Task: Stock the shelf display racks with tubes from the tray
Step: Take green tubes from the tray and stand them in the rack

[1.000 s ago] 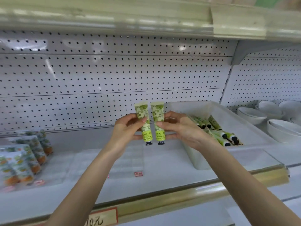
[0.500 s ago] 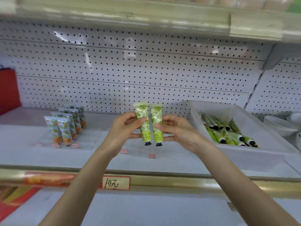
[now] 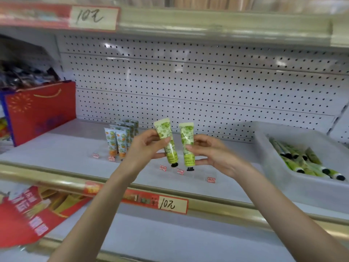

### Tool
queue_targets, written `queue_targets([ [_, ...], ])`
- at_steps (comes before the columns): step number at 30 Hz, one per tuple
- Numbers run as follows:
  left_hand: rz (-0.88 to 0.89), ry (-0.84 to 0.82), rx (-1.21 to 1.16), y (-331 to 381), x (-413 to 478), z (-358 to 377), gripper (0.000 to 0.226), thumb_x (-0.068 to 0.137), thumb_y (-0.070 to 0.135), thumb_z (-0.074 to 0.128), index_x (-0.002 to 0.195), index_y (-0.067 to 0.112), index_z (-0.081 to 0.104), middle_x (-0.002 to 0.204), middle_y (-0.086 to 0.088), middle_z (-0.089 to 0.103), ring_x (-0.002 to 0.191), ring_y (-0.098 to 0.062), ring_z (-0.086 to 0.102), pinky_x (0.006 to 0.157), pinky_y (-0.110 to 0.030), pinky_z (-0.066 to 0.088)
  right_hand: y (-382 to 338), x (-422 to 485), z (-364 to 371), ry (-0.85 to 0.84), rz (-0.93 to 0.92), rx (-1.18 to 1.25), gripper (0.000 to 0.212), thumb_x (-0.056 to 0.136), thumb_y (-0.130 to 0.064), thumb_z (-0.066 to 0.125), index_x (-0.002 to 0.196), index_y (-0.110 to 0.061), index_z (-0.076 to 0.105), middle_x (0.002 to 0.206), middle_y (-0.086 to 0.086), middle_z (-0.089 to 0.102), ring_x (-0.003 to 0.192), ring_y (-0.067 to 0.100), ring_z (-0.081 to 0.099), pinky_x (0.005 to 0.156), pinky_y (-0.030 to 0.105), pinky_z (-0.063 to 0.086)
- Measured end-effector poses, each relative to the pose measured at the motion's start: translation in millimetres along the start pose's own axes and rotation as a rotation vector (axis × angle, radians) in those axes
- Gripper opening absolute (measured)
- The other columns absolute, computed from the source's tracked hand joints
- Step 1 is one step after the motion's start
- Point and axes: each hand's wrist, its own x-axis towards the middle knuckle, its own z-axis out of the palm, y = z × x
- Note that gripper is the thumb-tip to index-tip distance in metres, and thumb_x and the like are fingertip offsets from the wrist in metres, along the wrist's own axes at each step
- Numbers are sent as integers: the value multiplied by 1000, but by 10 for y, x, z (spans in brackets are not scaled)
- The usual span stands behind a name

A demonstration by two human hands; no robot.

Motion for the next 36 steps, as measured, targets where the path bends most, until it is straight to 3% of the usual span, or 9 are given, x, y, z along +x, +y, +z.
queue_targets([
  [6,52,12,57,151,233,-598,8,86,11,63,94,9,63,87,-2,62,76,-4,65,63,-18,55,-83,406,423,84,-38,81,19,84,-12,66,103,-14,62,93,0,66,79,11,67,73,31,57],
  [12,88,-51,107,225,579,-1154,11,87,12,62,98,8,63,98,-10,64,79,-5,66,63,-19,55,-134,797,795,240,-106,199,14,85,-11,65,98,-15,59,91,2,64,82,16,66,81,36,56],
  [15,102,-59,89,215,676,-1236,8,87,11,61,95,11,62,98,-10,63,79,-6,65,64,-20,56,-114,865,861,294,-132,231,13,85,-13,65,97,-14,60,93,5,61,80,16,65,76,34,56],
  [20,110,-131,108,155,870,-1403,24,88,9,60,112,7,58,98,-8,61,78,-6,65,68,-24,58,-28,990,980,403,-159,268,22,87,-13,63,108,-8,58,96,7,61,81,15,65,70,27,56],
  [24,139,-178,131,137,1023,-1458,12,87,8,62,98,9,61,90,-1,64,72,0,65,68,-21,57,-15,1093,985,474,-166,277,16,89,-13,61,104,-9,59,95,5,64,80,15,66,70,28,57],
  [29,203,-178,291,158,1360,-1476,15,80,17,70,95,19,67,90,8,71,82,-1,65,73,-14,51,-8,1293,907,519,-164,263,8,89,-14,61,95,-8,59,92,8,65,80,20,65,74,34,56],
  [33,250,-299,526,185,1664,-1413,17,78,20,73,94,20,66,89,14,69,82,9,63,69,-5,44,40,1516,832,517,-157,151,11,88,-13,62,97,-7,60,94,10,63,87,21,64,71,28,57],
  [36,233,-411,649,110,1891,-1373,26,78,18,74,100,9,64,90,3,72,82,-2,66,70,-19,48,99,1697,802,503,-137,67,7,87,-12,65,90,-8,59,95,12,58,89,22,62,72,26,58],
])
